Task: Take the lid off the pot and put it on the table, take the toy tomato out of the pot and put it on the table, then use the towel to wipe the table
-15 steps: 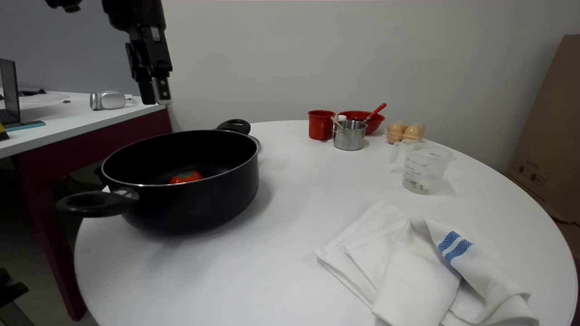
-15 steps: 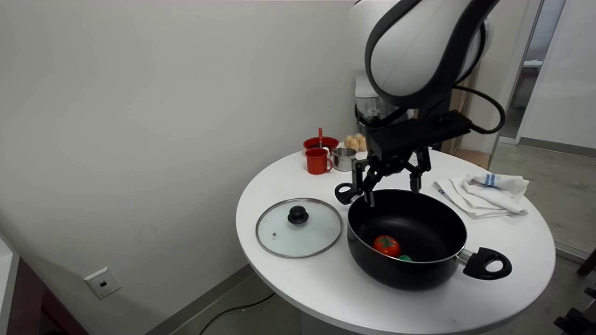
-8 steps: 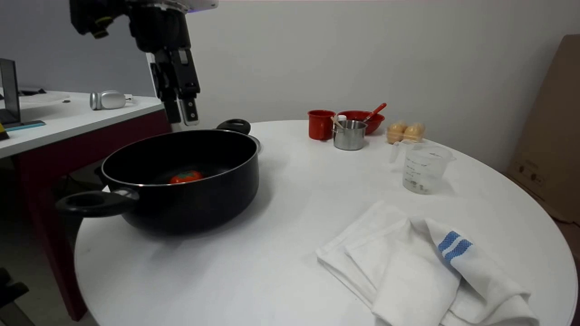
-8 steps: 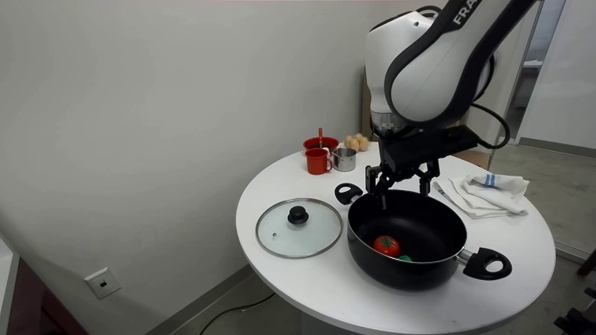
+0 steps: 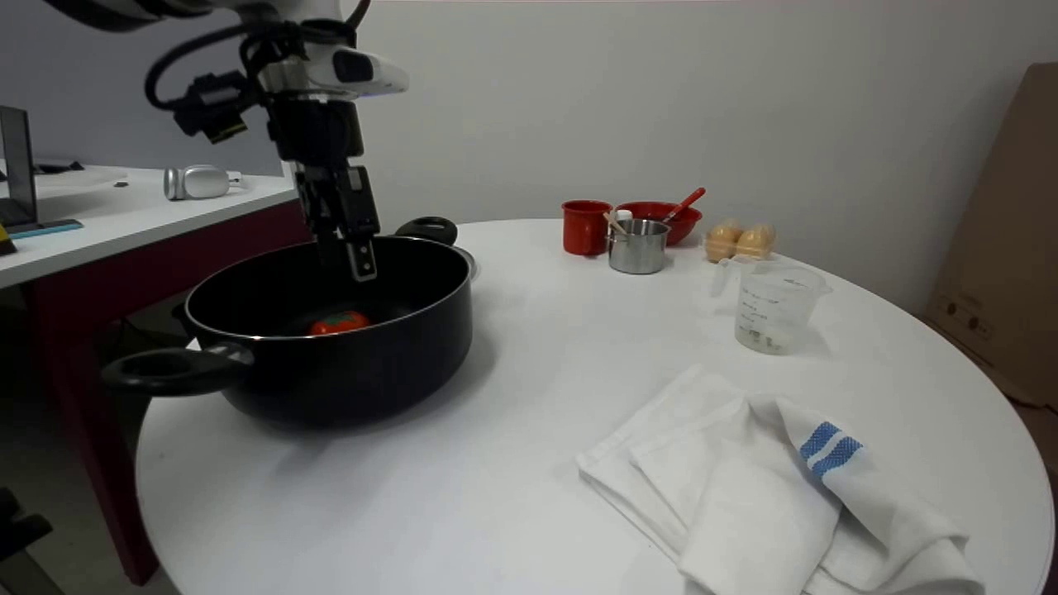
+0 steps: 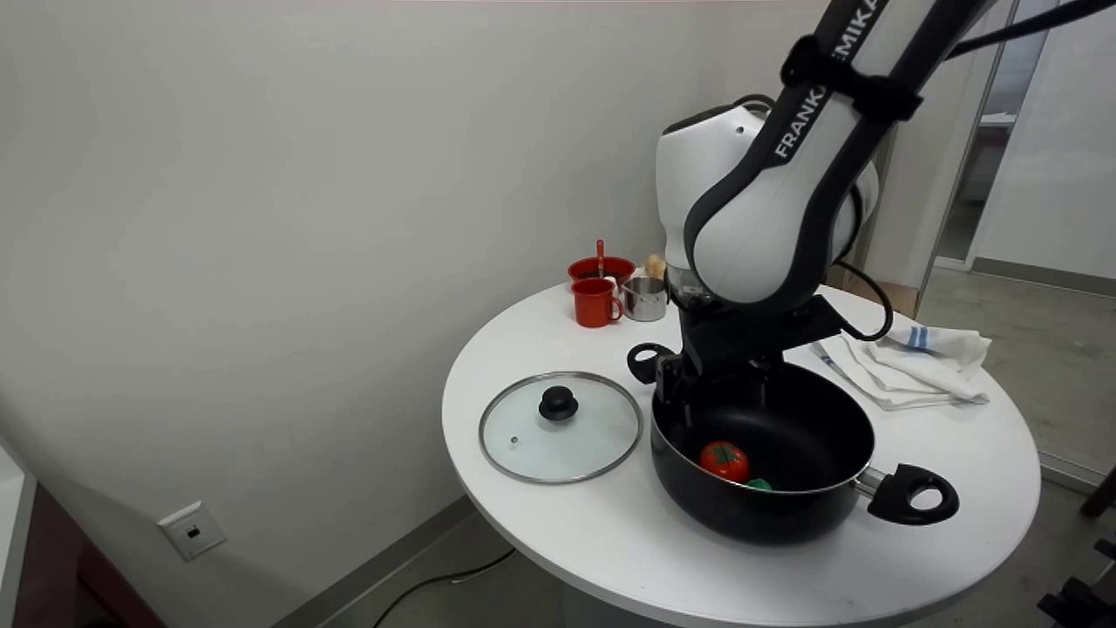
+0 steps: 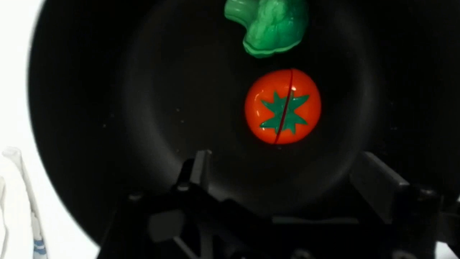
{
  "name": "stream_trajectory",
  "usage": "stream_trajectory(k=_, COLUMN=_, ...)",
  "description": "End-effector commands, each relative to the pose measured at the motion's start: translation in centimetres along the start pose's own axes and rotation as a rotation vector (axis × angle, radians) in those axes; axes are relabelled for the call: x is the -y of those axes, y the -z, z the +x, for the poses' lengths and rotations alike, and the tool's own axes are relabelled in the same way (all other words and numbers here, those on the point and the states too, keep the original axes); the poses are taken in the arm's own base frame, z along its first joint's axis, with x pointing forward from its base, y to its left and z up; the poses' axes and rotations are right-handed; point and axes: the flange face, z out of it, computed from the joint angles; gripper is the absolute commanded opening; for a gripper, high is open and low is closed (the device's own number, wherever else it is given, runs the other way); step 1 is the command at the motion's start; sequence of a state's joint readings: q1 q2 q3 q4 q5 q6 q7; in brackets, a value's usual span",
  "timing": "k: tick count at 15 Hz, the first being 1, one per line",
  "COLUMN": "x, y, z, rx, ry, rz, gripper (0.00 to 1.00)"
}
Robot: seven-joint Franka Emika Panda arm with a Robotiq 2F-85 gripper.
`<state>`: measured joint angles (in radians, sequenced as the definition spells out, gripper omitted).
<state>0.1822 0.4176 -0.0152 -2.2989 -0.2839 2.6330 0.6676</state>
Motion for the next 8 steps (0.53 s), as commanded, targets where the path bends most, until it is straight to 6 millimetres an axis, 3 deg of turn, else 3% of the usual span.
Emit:
stream_trajectory(k=1, x=0.3, y=-2.7, z=1.1, rx=0.034, ry=-0.034, rz=0.043, gripper=1.0)
stream_trajectory(k=7, x=1.2, y=-5.2, z=1.2, rx=0.093, ry=-0.045, rz=0.074, gripper=1.0)
stream_trajectory(k=8, x=1.3, y=-5.4, z=1.2, rx=0.097, ry=-0.041, rz=0.074, gripper=0.91)
